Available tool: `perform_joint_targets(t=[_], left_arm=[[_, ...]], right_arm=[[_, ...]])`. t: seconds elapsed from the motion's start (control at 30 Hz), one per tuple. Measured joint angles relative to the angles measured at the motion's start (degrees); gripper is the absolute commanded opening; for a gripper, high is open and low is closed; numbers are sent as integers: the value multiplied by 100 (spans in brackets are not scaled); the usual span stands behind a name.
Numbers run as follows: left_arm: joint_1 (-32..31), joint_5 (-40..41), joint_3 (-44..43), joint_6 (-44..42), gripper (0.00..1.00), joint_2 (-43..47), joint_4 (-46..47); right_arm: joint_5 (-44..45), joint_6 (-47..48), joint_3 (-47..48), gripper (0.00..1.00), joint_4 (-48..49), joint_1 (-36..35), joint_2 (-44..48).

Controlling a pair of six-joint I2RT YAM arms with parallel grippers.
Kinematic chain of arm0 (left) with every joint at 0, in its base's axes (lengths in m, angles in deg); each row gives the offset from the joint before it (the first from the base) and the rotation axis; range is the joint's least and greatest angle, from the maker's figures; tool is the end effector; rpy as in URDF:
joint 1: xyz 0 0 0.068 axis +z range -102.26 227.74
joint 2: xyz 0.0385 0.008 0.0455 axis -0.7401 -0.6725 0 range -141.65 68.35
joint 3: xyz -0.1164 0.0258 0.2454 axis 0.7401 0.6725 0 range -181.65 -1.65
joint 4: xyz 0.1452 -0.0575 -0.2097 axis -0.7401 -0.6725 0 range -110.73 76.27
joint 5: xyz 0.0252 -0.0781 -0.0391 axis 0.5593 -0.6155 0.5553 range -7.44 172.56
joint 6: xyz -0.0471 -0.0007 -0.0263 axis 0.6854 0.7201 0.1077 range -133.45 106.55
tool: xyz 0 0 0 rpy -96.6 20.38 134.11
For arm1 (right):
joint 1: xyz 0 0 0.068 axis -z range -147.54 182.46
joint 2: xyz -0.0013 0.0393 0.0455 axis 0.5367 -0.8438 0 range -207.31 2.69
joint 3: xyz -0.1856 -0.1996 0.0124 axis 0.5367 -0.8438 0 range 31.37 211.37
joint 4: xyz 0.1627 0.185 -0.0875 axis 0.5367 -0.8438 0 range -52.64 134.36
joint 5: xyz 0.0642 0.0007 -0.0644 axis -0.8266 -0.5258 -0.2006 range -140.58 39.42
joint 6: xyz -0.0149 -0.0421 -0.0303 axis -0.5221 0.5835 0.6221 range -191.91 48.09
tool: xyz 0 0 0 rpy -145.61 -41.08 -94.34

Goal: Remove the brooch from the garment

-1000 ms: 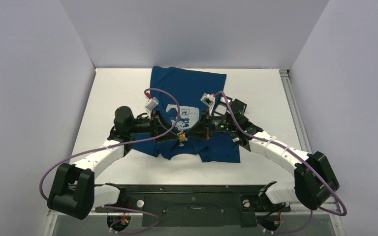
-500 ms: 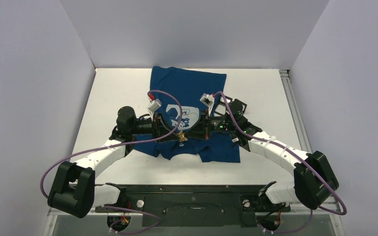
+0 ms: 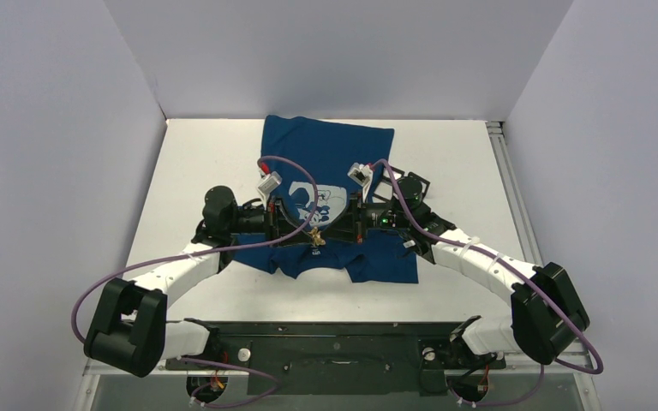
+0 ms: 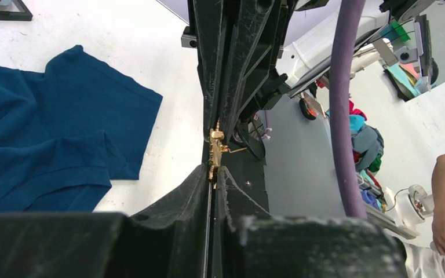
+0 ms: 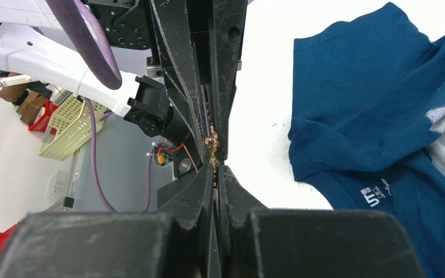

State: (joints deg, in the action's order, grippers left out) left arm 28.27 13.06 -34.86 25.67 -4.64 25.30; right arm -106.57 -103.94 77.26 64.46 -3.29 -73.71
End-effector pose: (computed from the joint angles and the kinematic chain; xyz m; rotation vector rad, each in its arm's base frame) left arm 0.2302 -0.1168 0.2541 0.7803 1.7067 -1.6847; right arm 0.2196 0.1945 0.2804 -0.8693 1.8032 1.6576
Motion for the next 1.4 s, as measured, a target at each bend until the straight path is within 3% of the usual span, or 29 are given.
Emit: perform_joint_targets(t=[0.07, 0.2, 0.43, 0.6, 0.8, 1.1, 1.4], left_arm=[[0, -7, 35, 122, 0, -2, 140], [0, -4, 118, 358, 0, -35, 361], [9, 50, 136, 389, 0, -96, 197], [13, 96, 136, 391, 0, -146, 101], [13, 131, 136, 422, 0, -151, 111], [7, 131, 136, 509, 0, -151, 157], [-7, 131, 136, 575, 0, -151, 275]], right_arm=[[24, 42, 0, 2, -17, 0, 0], [81, 205, 4, 24, -177, -20, 0], [166, 393, 7, 36, -481, -7, 2], [157, 466, 7, 53, -579, 52, 17], [175, 605, 17, 52, -765, 4, 39], [356, 920, 352, 37, -1123, -192, 37], [557, 1058, 455, 32, -1386, -219, -94]])
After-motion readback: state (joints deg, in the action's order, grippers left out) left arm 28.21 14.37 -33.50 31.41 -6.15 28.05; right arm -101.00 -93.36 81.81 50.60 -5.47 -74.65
